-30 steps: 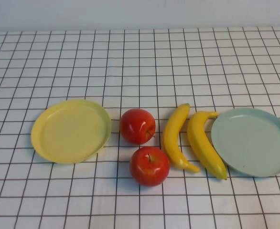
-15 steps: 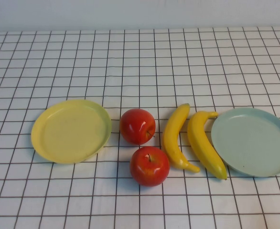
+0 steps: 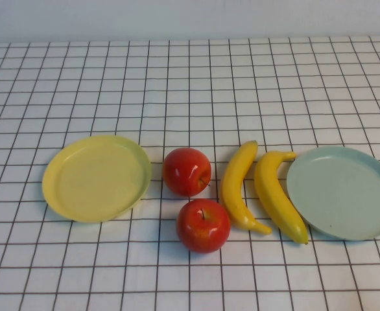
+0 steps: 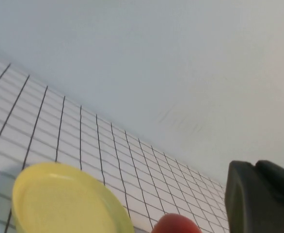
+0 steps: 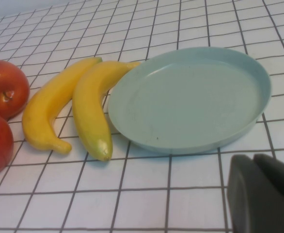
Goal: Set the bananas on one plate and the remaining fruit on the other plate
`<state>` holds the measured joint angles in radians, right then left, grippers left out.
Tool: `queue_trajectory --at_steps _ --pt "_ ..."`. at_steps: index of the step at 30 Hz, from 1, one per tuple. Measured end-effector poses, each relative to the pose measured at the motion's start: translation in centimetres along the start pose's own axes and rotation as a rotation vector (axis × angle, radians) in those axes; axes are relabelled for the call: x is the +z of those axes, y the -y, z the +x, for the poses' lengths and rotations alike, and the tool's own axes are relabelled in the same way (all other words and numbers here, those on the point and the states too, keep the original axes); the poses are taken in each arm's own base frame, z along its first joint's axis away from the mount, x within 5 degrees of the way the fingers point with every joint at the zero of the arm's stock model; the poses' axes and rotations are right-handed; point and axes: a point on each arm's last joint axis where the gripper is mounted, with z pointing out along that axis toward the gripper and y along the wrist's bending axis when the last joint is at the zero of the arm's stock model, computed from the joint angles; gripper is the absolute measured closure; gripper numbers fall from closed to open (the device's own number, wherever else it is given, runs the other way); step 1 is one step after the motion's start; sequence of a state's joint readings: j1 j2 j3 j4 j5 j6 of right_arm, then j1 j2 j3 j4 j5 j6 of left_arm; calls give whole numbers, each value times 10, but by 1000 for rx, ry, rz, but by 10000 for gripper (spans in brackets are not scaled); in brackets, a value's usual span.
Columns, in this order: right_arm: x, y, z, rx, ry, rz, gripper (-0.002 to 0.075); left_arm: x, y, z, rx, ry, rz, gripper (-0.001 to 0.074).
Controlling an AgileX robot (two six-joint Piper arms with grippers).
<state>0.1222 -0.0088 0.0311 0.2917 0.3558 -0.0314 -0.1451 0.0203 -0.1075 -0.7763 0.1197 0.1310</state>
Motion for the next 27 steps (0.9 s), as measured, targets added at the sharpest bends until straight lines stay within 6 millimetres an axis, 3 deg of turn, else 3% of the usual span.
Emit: queue_trajectory --at_steps 6,9,11,14,17,20,27 --pt "0 0 0 0 0 0 743 26 33 -38 299 -113 11 734" --pt "0 0 0 0 0 0 743 52 43 -45 528 -265 41 665" --pt "0 0 0 0 0 0 743 73 48 -47 636 -383 81 514" --pt "0 0 0 0 0 0 743 104 54 -48 651 -521 130 257" --pt "0 0 0 0 0 0 743 131 56 -45 644 -632 184 106" --pt "0 0 0 0 0 0 743 156 57 -38 689 -738 273 68" --pt "0 0 0 0 0 0 743 202 77 -16 850 -878 497 66"
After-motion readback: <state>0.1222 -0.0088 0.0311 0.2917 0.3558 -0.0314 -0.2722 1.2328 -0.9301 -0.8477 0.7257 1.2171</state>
